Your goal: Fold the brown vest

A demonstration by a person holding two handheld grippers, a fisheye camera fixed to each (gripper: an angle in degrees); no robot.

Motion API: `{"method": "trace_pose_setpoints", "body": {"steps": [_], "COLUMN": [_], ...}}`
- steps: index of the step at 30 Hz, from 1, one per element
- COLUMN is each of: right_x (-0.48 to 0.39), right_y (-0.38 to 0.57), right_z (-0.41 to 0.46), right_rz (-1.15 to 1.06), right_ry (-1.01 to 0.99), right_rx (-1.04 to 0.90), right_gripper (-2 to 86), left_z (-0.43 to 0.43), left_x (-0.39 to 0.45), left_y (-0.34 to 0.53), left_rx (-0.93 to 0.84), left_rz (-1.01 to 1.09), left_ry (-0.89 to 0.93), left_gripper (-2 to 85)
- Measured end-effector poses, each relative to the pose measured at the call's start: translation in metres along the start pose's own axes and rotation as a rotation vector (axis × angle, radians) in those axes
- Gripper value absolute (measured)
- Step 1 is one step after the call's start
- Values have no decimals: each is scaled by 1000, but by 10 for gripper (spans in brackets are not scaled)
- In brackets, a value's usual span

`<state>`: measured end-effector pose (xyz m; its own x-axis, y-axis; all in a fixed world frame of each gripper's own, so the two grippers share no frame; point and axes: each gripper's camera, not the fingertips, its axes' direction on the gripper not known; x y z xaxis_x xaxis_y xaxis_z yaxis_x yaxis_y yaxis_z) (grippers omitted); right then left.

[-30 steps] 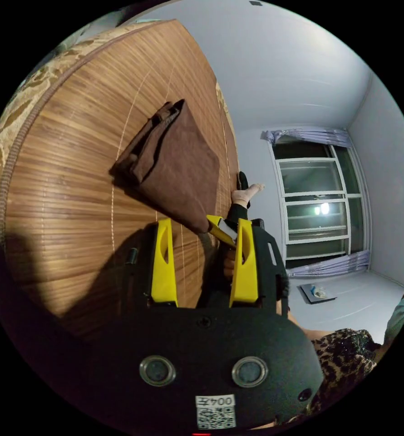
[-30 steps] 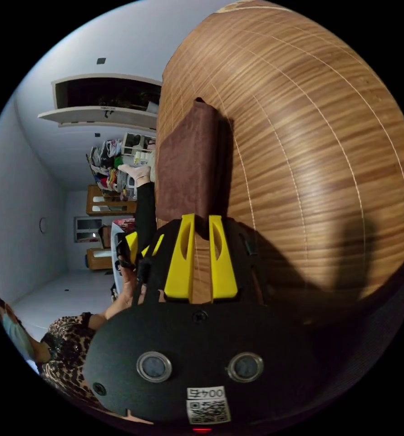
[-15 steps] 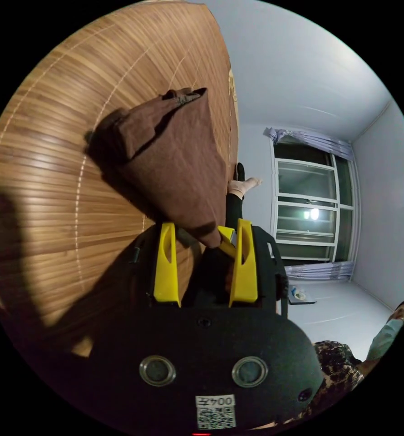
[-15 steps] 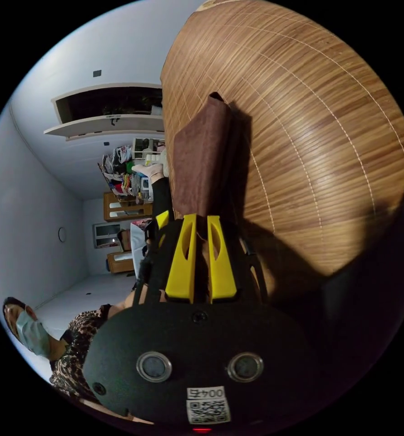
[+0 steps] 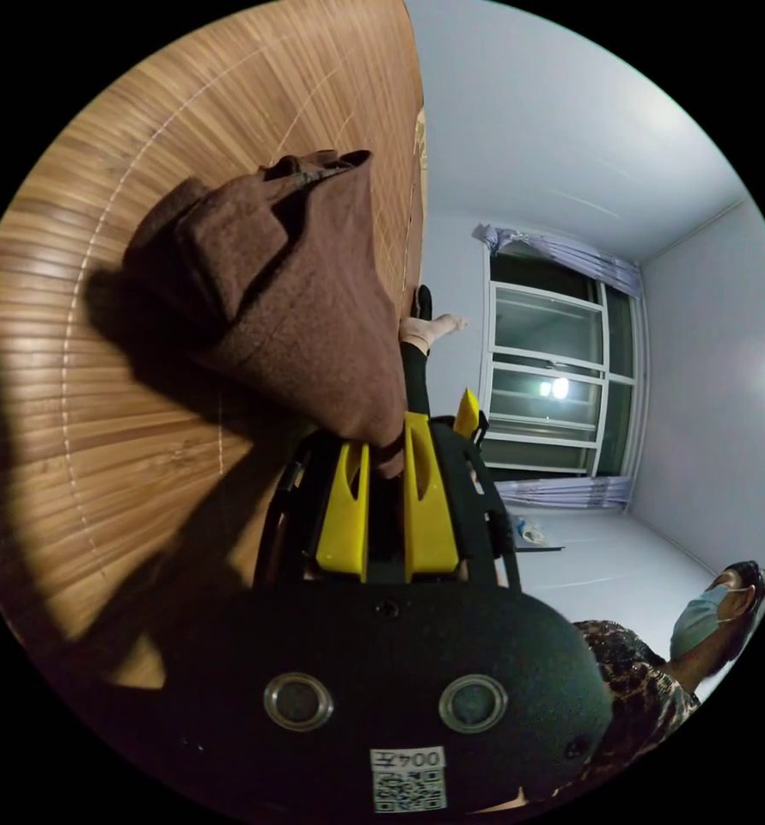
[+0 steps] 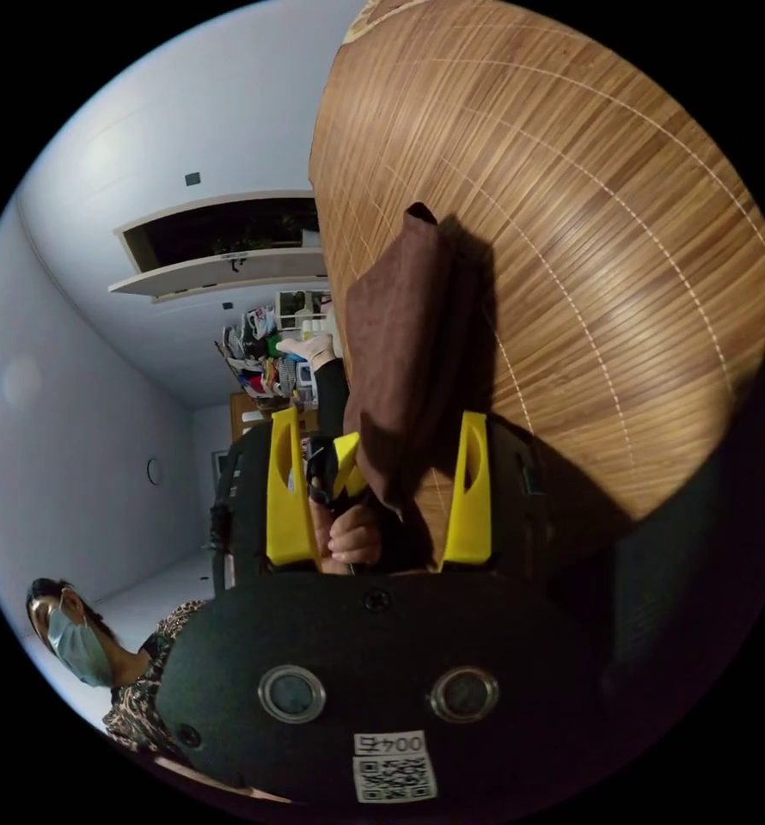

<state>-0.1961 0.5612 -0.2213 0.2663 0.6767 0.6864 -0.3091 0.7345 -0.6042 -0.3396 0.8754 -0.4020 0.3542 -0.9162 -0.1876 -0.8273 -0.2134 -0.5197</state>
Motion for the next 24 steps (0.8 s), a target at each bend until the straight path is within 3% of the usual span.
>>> {"method": "trace_pose_setpoints", "body": {"steps": [9,17,24], "right_x": [-21,-116,-173], "right_y": [57,129,213], "right_z": [9,-49,-174], "right_rz": [-35,-250,-276], "right_ry": [60,215,291], "right_rx": [-4,138,335], "right_gripper": [80,65,65], "left_z": [1,5,13], "left_x": [-3,-8,-13], "left_y": [5,2,-1], "left_rx": [-42,-52,-45], "left_rz": [56,103,97], "left_ry": [-32,202,123], "left_gripper": [82,84,73]}}
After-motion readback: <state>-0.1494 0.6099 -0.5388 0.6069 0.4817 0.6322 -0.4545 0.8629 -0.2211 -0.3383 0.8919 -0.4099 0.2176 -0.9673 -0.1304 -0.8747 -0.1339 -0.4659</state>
